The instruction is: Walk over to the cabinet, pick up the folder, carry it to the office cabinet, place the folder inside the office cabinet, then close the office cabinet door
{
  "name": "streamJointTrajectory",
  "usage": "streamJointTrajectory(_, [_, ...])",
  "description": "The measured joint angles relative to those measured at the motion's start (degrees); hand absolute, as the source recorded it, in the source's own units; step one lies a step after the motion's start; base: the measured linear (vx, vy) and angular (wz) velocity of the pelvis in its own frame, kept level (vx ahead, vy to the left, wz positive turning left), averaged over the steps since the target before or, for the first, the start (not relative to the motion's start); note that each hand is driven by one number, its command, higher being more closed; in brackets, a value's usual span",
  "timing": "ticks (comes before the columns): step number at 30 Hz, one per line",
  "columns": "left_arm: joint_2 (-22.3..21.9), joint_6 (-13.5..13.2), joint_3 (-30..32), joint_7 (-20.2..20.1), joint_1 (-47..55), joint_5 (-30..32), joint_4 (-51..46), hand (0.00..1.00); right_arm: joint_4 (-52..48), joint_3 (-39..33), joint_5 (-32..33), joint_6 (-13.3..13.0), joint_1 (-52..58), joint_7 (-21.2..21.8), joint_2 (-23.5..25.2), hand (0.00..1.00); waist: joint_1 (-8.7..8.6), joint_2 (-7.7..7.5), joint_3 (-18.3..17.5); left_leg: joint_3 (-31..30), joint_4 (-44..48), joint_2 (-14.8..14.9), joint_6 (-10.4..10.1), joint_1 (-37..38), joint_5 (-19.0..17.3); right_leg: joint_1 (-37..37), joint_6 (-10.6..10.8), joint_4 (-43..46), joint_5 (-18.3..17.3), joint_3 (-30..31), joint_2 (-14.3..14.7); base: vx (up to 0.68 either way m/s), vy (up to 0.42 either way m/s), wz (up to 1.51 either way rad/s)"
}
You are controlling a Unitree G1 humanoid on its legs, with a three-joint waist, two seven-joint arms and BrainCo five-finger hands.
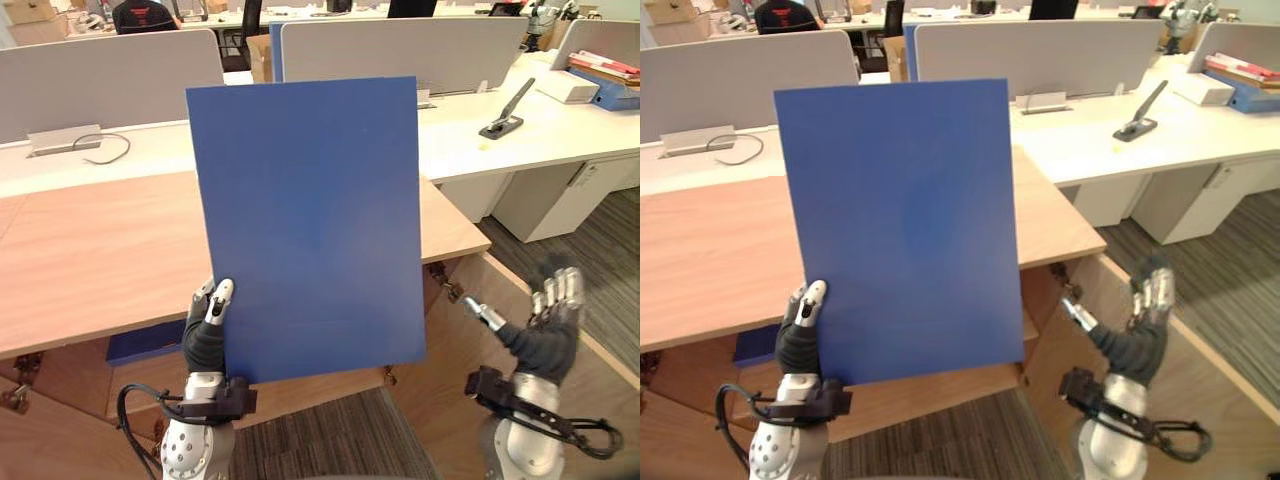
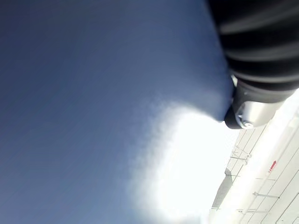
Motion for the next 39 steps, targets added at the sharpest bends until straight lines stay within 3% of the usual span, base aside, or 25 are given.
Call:
streamJointTrajectory(4, [-0.05, -0.22, 0.22, -0.25, -0.04, 2.41, -1.21, 1.0, -1.58, -0.02, -0.53, -0.14, -0.66, 3.17, -0.33, 0.0, 0.04, 0.05, -0.09, 0.09, 0.0, -0.21, -0.07, -0.01, -0.01, -0.1, 0.0, 0.01, 0.0, 0.08, 0.12, 0.0, 0.0, -0.01])
streamJointTrajectory(8, [0.61, -0.22, 0.54, -0.4, -0.34, 5.16, -1.16, 1.0, -1.34, -0.09, 8.83, -1.14, -4.99, 7.88, -2.92, 0.0, 0.07, 0.08, -0.12, -0.1, -0.02, -0.62, -0.05, -0.11, 0.08, -0.2, 0.01, -0.06, 0.0, 0.4, -0.09, 0.0, 0.0, 0.0])
streamJointTrajectory(12, [2.88, -0.24, 0.9, -1.35, -1.77, 7.42, -0.84, 1.0, 3.57, 0.34, 19.4, -3.32, -10.91, 14.94, -10.03, 0.0, 0.06, 0.02, -0.38, -0.76, -0.06, -1.31, 0.14, -0.89, 0.18, -0.6, 0.05, -0.23, 0.03, 0.46, -0.36, -0.02, 0.018, 0.07])
streamJointTrajectory(15, [5.25, -0.38, 1.28, -2.79, -3.52, 7.44, 0.29, 1.0, 10.19, 2.59, 28.89, -3.28, -14.57, 20.23, -17.21, 0.0, 0.21, 0.19, -0.62, -1.97, -0.02, -1.84, 0.64, -1.6, 0.59, -0.85, 0.18, -0.34, 0.11, -0.15, -0.73, -0.01, 0.013, 0.15])
streamJointTrajectory(18, [6.14, -0.44, 1.97, -2.97, -3.85, 7.04, 0.98, 1.0, 14.98, 4.39, 36.17, -3.07, -18.24, 22.89, -19.68, 0.0, 0.41, 0.06, -0.76, -2.61, 0.0, -2.02, 0.91, -2.06, 0.81, -1.0, 0.17, -0.31, 0.15, -0.27, -0.78, 0.0, 0.005, 0.12])
streamJointTrajectory(21, [6.33, -0.44, 2.2, -2.31, -4.23, 6.04, 1.24, 1.0, 17.83, 6.18, 41.05, -2.73, -21.87, 23.23, -21.46, 0.0, 0.71, 0.03, -0.8, -3.32, 0.0, -2.14, 1.0, -2.04, 0.87, -0.66, 0.16, -0.14, 0.16, -0.34, -0.84, -0.01, 0.0, 0.1])
streamJointTrajectory(29, [7.48, -0.5, 2.17, 0.35, -5.35, 3.57, 1.24, 1.0, 26.26, 11.56, 46.4, -2.69, -32.18, 21.36, -24.99, 0.0, 1.01, 0.02, -0.85, -5.1, -0.04, -2.94, 1.7, -2.24, 1.44, -0.25, 0.15, 0.32, 0.15, -1.11, -1.51, -0.04, 0.011, 0.1])
streamJointTrajectory(39, [9.6, 0.11, -0.34, 2.75, -5.4, 3.26, 1.23, 1.0, 37.23, 17.75, 49.05, -2.27, -38.3, 18.37, -24.2, 0.0, 1.67, 0.04, -0.86, -7.09, -0.12, -3.28, 2.17, -3.14, 3.23, -0.46, 0.1, 0.96, 0.07, -2.22, -1.72, -0.06, 0.002, 0.11])
